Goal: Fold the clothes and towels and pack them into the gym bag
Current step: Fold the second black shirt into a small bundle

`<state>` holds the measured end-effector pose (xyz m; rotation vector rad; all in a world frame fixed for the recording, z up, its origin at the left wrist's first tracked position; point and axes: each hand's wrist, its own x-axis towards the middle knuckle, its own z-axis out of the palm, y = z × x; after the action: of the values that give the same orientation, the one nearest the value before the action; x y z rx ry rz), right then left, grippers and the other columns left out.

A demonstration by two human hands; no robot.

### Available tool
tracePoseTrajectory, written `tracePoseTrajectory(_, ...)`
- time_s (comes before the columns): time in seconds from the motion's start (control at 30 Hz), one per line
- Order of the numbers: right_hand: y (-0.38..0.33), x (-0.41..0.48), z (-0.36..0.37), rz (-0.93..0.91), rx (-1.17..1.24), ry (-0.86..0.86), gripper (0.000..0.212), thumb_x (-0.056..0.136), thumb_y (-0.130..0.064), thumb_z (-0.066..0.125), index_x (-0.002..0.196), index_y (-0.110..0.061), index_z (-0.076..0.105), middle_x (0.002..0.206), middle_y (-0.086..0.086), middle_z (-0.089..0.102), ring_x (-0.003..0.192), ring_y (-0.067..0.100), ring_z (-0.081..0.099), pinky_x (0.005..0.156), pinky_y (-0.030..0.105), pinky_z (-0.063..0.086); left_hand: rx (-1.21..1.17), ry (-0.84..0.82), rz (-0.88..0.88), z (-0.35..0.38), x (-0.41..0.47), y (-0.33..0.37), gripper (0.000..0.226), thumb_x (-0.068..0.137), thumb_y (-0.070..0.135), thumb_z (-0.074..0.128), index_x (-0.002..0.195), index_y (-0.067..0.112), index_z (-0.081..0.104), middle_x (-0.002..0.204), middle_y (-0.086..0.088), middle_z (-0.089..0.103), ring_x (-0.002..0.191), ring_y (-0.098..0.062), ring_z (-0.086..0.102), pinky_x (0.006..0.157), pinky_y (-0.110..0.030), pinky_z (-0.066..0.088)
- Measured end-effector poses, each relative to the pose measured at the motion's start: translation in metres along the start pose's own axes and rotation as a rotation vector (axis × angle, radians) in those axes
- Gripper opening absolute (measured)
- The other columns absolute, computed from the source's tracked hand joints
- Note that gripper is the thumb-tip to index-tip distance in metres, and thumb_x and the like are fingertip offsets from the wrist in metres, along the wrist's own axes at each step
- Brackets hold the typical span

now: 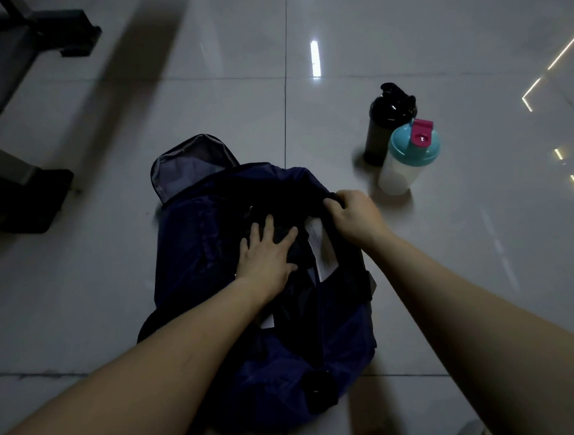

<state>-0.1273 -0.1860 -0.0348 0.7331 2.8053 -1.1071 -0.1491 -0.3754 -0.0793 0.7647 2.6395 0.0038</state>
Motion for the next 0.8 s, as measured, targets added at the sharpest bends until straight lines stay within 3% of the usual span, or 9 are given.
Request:
tracePoseTrajectory(0.03,0.001,-0.001,0.000,0.017,-0.013,0.029,0.019,0.098,-0.035,0.054,0.092,-0.018,0.062,0.090,0.003,0.067,0.089,0.030,0.061,0.069,0.035,0.045,-0.021,-0.035,0.004,0.000,0.003,-0.002,0.077,0.102,0.047,0.052,0.161,0.040,0.003,0.168,-0.012,-0.014,0.154,-0.040,-0.005,0.124,-0.056,0.011)
tracePoseTrajectory(0.1,0.000,-0.006,-0.001,-0.024,-0.077,0.189,0.027,0.093,-0.031,0.061,0.114,-0.014,0.057,0.112,0.007,0.063,0.101,0.029,0.060,0.085,0.042,0.049,-0.048,-0.088,0.011,-0.001,0.008,-0.008,0.076,0.102,0.049,0.051,0.161,0.041,0.003,0.168,-0.012,-0.014,0.154,-0.039,-0.006,0.124,-0.056,0.011)
tracePoseTrajectory(0.2,-0.009,-0.017,-0.001,-0.337,-0.311,0.398,0.028,0.084,-0.028,0.067,0.106,-0.013,0.059,0.112,0.008,0.054,0.101,0.030,0.055,0.085,0.043,0.044,-0.048,-0.148,0.032,-0.004,0.015,-0.016,0.077,0.100,0.055,0.050,0.160,0.043,0.002,0.168,-0.012,-0.013,0.154,-0.039,-0.004,0.124,-0.055,0.013)
tracePoseTrajectory(0.27,-0.012,-0.022,0.006,-0.367,-0.465,0.292,0.029,0.082,-0.042,0.066,0.097,-0.017,0.064,0.115,0.007,0.053,0.105,0.030,0.052,0.087,0.045,0.041,-0.055,-0.176,0.036,-0.006,0.019,-0.019,0.078,0.100,0.057,0.050,0.160,0.043,0.002,0.169,-0.012,-0.012,0.154,-0.038,-0.004,0.124,-0.055,0.014)
tracePoseTrajectory(0.33,-0.012,-0.026,0.017,-0.216,-0.651,0.111,0.039,0.083,-0.053,0.062,0.101,-0.018,0.064,0.119,0.007,0.050,0.108,0.031,0.051,0.091,0.047,0.038,-0.085,-0.194,0.030,-0.008,0.020,-0.020,0.080,0.099,0.055,0.052,0.160,0.044,0.002,0.169,-0.012,-0.011,0.155,-0.038,-0.005,0.125,-0.054,0.013)
tracePoseTrajectory(0.43,-0.008,-0.026,0.024,-0.113,-0.757,0.023,0.028,0.090,-0.034,0.058,0.110,-0.015,0.057,0.118,0.009,0.049,0.103,0.032,0.055,0.088,0.045,0.038,-0.097,-0.203,0.029,-0.009,0.021,-0.019,0.081,0.099,0.054,0.053,0.160,0.044,0.001,0.169,-0.012,-0.010,0.155,-0.037,-0.005,0.125,-0.054,0.013)
tracePoseTrajectory(0.57,-0.004,-0.009,0.009,-0.230,-0.686,-0.098,0.008,0.090,-0.016,0.058,0.096,-0.010,0.060,0.107,0.011,0.056,0.094,0.036,0.062,0.070,0.037,0.036,-0.052,-0.192,0.039,-0.011,0.019,-0.020,0.078,0.100,0.059,0.047,0.159,0.045,-0.002,0.169,-0.010,-0.010,0.155,-0.036,-0.005,0.124,-0.054,0.013)
tracePoseTrajectory(0.67,0.007,0.004,-0.012,-0.278,-0.649,-0.094,0.009,0.089,-0.010,0.058,0.084,-0.013,0.051,0.094,0.012,0.055,0.089,0.039,0.064,0.064,0.037,0.038,-0.005,-0.152,0.030,-0.011,0.021,-0.018,0.077,0.100,0.064,0.040,0.160,0.043,-0.003,0.169,-0.007,-0.010,0.155,-0.034,-0.005,0.123,-0.053,0.012)
tracePoseTrajectory(0.8,0.030,0.005,-0.032,-0.191,-0.584,-0.011,0.008,0.090,-0.017,0.058,0.094,-0.010,0.059,0.091,0.007,0.050,0.089,0.038,0.063,0.064,0.037,0.041,-0.033,-0.137,0.007,-0.007,0.025,-0.014,0.076,0.101,0.063,0.040,0.161,0.041,-0.003,0.170,-0.009,-0.007,0.155,-0.032,-0.006,0.125,-0.050,0.008)
